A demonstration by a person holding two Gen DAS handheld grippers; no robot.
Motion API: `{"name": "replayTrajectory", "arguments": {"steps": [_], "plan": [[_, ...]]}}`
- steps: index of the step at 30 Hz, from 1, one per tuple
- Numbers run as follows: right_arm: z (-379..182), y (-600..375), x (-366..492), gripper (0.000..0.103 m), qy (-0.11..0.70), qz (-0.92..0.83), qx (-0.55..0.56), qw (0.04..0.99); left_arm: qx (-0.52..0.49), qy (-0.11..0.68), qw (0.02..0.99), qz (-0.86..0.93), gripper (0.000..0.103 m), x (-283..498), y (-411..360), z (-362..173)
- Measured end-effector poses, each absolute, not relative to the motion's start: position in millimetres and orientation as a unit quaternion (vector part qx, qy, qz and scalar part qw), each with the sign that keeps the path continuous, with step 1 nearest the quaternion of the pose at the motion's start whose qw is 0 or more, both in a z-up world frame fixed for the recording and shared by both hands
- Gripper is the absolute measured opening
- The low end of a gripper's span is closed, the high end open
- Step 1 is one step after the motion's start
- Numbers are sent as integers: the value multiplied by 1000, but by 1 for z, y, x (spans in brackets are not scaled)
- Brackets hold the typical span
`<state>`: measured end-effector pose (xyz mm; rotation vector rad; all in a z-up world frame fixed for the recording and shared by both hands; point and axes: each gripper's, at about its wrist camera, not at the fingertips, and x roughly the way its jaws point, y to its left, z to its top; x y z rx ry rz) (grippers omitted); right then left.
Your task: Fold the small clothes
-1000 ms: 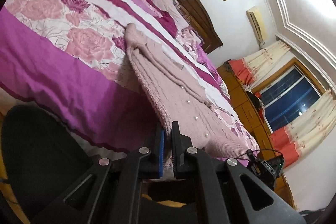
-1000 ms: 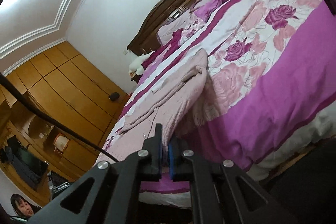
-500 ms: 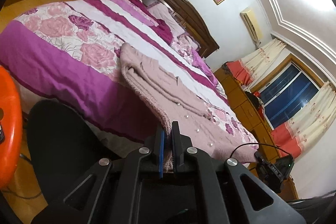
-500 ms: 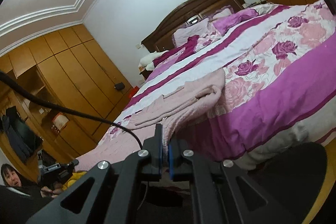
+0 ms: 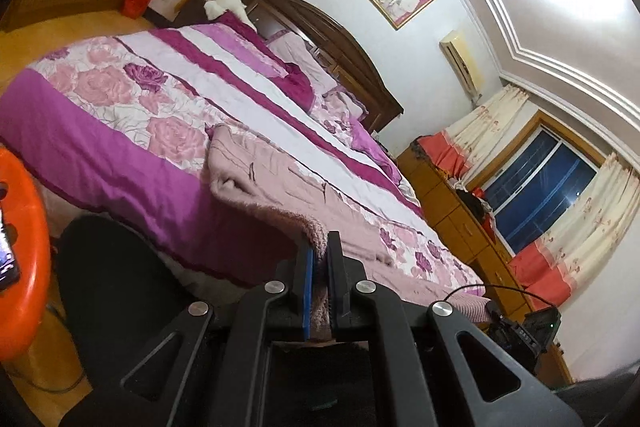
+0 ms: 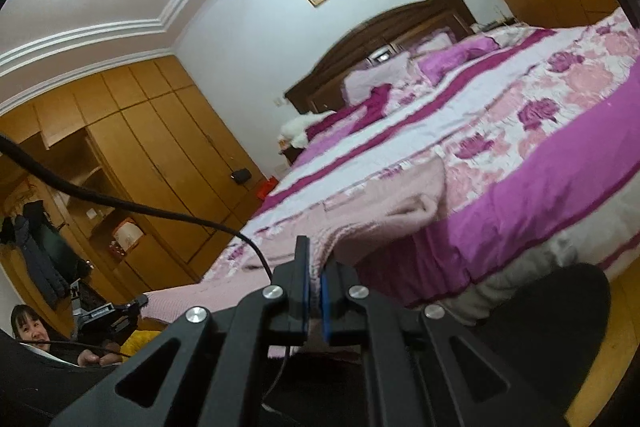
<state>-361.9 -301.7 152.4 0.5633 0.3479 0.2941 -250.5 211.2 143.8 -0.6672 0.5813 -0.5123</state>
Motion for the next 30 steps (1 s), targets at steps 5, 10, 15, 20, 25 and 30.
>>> {"name": "replayTrajectory", "arguments": {"steps": [5, 10, 15, 20, 25, 30], "plan": [[155, -308, -332, 4, 158, 157, 278, 934, -309, 277, 877, -242, 0, -220, 211, 144], [160, -318, -303, 4, 151, 157, 276, 936, -321, 279, 873, -238, 0, -182, 217, 139], [156, -333, -261, 5, 161, 154, 283, 933, -316, 295, 872, -228, 0, -136, 214, 133], [144, -342, -216, 5, 179, 145, 276, 933, -290, 312, 877, -220, 0, -92, 202, 129], [141, -354, -169, 5, 186, 141, 283, 930, -275, 326, 880, -211, 0, -40, 193, 130], [139, -360, -121, 5, 198, 136, 268, 933, -256, 342, 883, -196, 0, 2, 187, 124]]}}
